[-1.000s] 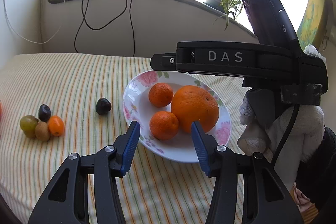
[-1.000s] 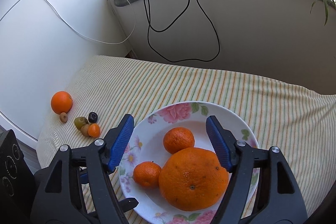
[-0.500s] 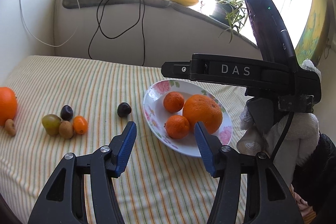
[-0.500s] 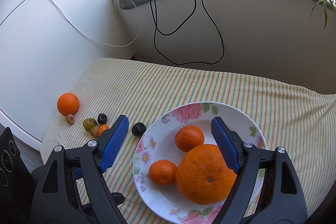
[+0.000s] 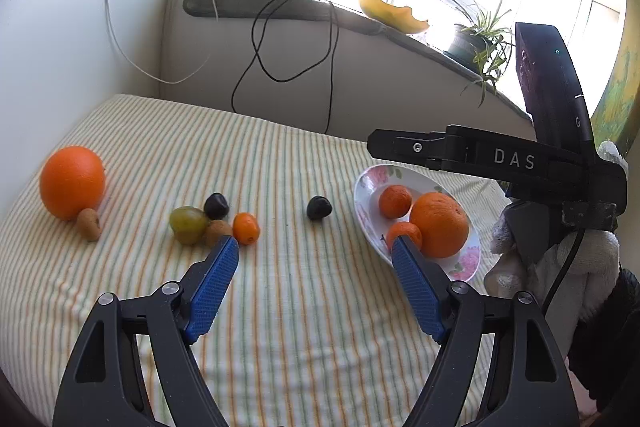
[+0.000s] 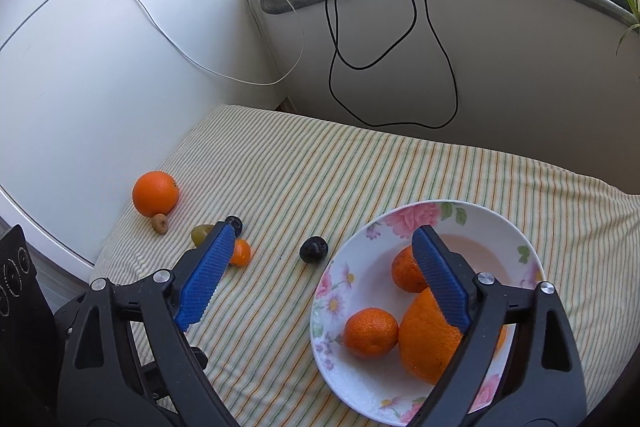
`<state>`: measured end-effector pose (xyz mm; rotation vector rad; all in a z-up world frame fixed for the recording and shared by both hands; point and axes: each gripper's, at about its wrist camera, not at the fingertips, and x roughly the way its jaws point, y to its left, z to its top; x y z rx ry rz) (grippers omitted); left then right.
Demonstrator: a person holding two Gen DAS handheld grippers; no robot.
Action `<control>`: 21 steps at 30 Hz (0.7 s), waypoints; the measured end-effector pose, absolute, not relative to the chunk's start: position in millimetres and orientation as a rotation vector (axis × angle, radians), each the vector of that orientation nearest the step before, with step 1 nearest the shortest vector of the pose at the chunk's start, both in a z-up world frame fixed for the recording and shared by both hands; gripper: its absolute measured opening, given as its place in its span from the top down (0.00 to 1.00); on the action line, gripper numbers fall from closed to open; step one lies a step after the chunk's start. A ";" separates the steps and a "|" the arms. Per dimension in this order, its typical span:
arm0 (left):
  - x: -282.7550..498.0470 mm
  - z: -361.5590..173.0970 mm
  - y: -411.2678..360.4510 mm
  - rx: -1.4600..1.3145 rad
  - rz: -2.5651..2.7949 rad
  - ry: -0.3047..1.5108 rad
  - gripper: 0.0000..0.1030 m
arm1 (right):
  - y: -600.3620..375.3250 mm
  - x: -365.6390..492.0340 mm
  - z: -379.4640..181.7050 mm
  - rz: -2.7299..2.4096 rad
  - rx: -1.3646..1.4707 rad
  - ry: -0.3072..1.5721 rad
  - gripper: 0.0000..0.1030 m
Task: Organize fruits
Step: 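Withdraw both tools from the plate toward the remaining fruit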
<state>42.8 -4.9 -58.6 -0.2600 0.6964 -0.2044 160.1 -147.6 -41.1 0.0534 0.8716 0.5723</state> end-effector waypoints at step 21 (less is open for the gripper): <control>24.0 -82.6 133.8 -0.344 0.083 0.671 0.23 | -58.2 158.4 -49.1 0.663 -0.050 0.895 0.10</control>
